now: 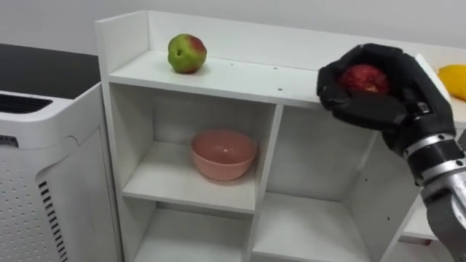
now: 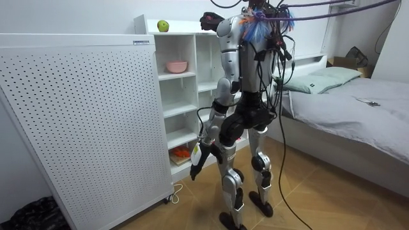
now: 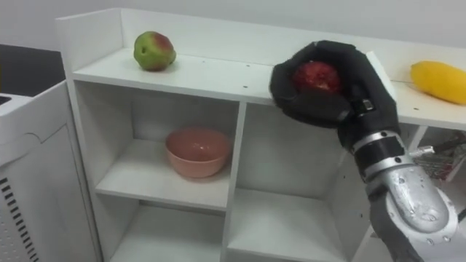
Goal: Arrange fruit in the closet
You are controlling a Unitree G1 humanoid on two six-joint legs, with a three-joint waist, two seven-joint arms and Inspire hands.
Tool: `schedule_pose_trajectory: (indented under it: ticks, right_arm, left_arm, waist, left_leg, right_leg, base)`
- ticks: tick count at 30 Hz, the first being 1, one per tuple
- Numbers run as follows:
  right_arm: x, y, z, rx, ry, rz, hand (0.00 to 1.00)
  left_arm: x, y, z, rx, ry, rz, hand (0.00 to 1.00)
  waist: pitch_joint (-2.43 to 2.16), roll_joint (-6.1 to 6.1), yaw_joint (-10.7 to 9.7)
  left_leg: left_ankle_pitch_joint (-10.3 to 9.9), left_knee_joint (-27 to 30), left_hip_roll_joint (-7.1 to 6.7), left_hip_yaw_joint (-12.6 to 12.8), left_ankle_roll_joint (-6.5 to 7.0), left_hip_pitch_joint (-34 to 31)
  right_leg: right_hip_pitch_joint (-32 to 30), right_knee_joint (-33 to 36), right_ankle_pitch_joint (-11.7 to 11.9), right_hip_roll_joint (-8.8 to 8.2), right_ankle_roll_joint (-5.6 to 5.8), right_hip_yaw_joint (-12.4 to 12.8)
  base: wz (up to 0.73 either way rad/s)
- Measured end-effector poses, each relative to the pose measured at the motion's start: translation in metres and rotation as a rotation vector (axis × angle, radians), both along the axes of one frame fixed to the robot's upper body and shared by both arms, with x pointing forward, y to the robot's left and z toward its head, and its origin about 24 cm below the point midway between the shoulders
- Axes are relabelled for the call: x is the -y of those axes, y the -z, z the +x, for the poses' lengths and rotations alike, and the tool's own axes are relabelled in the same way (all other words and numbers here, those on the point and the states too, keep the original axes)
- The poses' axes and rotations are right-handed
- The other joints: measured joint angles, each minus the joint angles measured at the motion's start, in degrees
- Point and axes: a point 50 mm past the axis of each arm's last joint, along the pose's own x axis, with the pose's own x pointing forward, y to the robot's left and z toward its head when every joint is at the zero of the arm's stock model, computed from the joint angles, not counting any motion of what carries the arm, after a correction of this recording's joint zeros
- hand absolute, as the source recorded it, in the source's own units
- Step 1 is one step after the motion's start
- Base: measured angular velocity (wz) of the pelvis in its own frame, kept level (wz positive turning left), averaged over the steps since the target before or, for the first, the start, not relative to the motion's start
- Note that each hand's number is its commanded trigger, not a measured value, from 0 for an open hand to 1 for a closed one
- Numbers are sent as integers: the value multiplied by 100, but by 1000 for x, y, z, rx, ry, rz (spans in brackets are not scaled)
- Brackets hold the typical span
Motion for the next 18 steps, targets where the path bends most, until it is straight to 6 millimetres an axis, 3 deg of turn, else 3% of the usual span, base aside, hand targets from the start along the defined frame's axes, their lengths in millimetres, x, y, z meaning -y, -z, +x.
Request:
schedule_pose_trajectory:
  ticks: [3,9,12,16,18]
  right_arm:
    - [-11,1,-4,3,-77,0,100]
    - [-29,6,-12,-27,-249,36,100]
    - [-32,21,-11,-78,-288,62,100]
    - [-25,71,0,-288,-253,127,100]
    - [-16,116,11,-475,-183,209,100]
  left_arm:
    - [1,0,-1,2,-5,-7,0]
    - [0,0,-1,14,-23,1,0]
    - [2,1,-1,6,-16,1,0]
    - [6,4,2,-5,-3,-6,0]
    - [9,5,8,-7,22,-11,0]
  waist:
    - [7,1,15]
    - [41,61,112]
    - [45,100,134]
    - [18,131,149]
    - [13,145,137]
  left_leg:
    - [0,1,0,4,0,-13]
    - [0,17,3,33,-1,-141]
    - [0,63,2,10,0,-216]
    - [0,194,3,-20,2,-484]
    - [13,273,4,-26,12,-674]
  right_leg:
    - [-11,-3,0,4,0,125]
    - [-156,4,0,7,0,138]
    - [-164,7,4,7,-7,135]
    - [-363,26,29,1,-41,106]
    - [-531,47,45,-6,-62,98]
  base:
    - [0]
    - [-3]
    - [4]
    - [3]
    - [0]
